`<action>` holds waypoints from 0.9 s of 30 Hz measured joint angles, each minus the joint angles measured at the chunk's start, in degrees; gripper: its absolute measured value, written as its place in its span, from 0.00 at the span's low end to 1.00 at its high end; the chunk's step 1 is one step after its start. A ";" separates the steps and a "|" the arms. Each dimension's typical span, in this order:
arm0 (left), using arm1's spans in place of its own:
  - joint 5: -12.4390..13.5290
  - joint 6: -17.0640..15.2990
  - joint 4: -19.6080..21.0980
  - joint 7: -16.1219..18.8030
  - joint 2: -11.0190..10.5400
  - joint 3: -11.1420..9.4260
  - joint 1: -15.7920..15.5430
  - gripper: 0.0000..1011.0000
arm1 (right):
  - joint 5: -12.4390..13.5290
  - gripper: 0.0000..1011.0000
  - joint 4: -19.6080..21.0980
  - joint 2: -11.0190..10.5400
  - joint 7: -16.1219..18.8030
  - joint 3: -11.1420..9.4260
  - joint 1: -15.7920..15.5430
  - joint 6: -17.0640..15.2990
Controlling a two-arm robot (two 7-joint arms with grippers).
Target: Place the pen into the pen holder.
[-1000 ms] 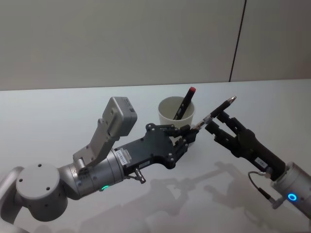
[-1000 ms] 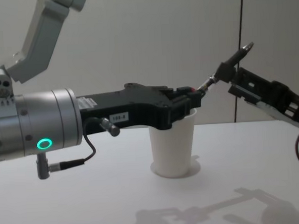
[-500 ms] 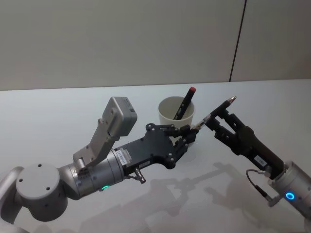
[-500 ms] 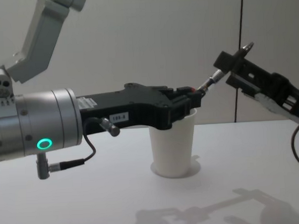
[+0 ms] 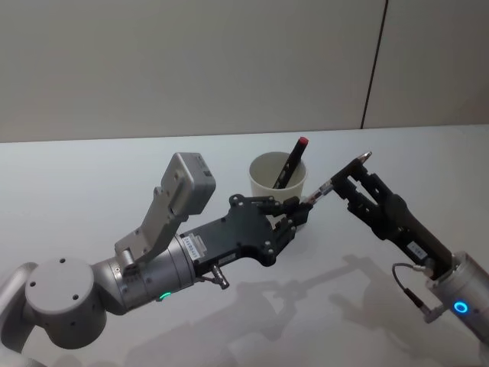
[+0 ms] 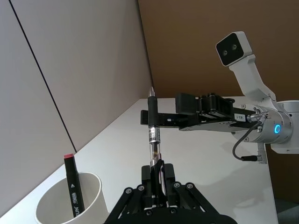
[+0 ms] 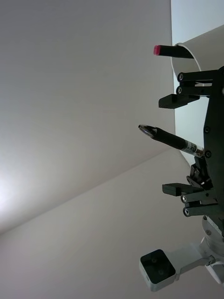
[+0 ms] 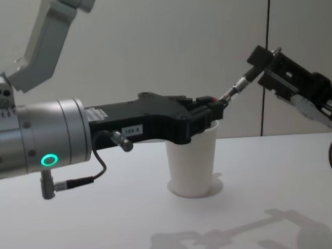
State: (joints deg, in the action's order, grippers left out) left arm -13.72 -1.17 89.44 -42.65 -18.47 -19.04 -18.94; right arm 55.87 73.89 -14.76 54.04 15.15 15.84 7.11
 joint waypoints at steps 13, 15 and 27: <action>0.00 0.00 0.00 0.00 0.00 0.00 0.00 0.17 | 2.44 0.99 -3.03 0.60 1.83 0.09 1.32 0.32; 0.00 0.00 0.00 0.00 0.00 0.00 0.00 0.17 | 2.77 0.99 -3.74 0.78 2.15 0.17 1.66 0.32; 0.00 0.00 0.00 0.00 0.00 0.00 0.00 0.17 | 3.49 0.99 -7.14 1.99 3.75 0.91 3.61 0.12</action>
State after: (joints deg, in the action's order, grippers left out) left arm -13.72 -1.18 89.44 -42.65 -18.47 -19.04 -18.94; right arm 59.37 66.75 -12.77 57.79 16.06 19.45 7.22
